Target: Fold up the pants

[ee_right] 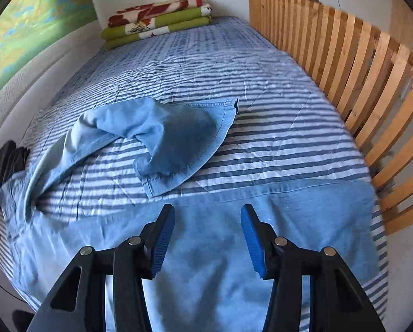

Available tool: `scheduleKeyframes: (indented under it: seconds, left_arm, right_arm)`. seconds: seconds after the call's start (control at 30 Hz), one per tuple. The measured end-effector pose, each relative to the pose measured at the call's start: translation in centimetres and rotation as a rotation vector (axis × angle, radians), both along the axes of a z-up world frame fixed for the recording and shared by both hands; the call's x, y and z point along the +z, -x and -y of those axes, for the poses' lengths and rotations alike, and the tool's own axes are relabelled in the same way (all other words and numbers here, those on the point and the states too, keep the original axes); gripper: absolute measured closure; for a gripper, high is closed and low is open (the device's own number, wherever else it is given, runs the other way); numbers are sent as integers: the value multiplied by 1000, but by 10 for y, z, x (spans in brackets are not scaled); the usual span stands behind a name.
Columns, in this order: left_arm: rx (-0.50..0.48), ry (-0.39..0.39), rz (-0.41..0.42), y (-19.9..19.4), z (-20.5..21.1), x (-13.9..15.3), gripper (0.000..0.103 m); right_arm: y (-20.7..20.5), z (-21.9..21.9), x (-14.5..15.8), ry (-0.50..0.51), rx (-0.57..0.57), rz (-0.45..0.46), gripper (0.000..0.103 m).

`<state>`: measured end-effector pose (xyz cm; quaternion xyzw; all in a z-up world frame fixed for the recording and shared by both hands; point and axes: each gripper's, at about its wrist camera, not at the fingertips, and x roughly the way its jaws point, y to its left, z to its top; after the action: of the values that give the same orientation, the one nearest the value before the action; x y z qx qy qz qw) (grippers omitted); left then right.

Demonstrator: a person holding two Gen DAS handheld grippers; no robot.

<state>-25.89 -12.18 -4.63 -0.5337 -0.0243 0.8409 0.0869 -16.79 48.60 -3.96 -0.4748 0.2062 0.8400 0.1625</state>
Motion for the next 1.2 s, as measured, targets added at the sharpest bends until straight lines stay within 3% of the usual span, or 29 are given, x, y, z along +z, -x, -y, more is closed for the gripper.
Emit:
scheduleKeyframes:
  seconds: [0.07,0.17,0.27,0.3,0.37,0.4,0.43,0.47,0.6,0.67,0.77,0.83,0.9,0.97,1.07,1.1,1.2]
  left_arm:
    - [37,1,23,26,8,-13,67]
    - [70,38,37,54,13,-33,67]
    - [117,18,60,80,25,-52,67]
    - [130,9,70,86,28,-58,67]
    - [149,12,90,98,34,-71,67]
    - [156,17,99,104,36,-77,67]
    - [160,22,105,107,37,-82,67]
    - [160,29,109,110,38,-87,67]
    - [139,70,96,114,35,-91,67]
    - [123,90,84,115,34,-89,67]
    - [116,95,85,118,36,-89,67]
    - [125,90,85,120,38,-90,67]
    - [136,84,90,123,39,-92,67]
    - [134,65,101,123,39,-94,67]
    - [116,88,97,122,34,-94,67]
    - [107,83,88,119,34,-90,67]
    - [125,85,49,112,46,-73,67]
  right_arm:
    - [29,-13,-29,84,-42,33,56]
    - [64,-19,-68,128,-73,84,56]
    - [92,-23,-100,204,-87,116,56]
    - [99,-23,-108,245,-87,110,56]
    - [108,-18,-106,229,-88,73,54]
    - [115,-14,-106,236,-51,78,74]
    - [122,-9,-103,208,-11,105,92]
    - [126,-2,-95,130,23,136,97]
    - [129,8,-30,-263,116,118,97]
    - [125,-16,8,-403,46,92,97]
    - [122,-62,50,-447,-85,72,97]
    - [129,-85,67,-582,-144,92,97]
    - [141,-110,70,-689,-227,144,97]
    - [151,-136,64,-714,-294,196,95]
    - [156,-151,41,-595,-268,262,84]
    - [155,-147,34,-607,-254,282,77]
    - [149,-125,21,-721,-214,325,73]
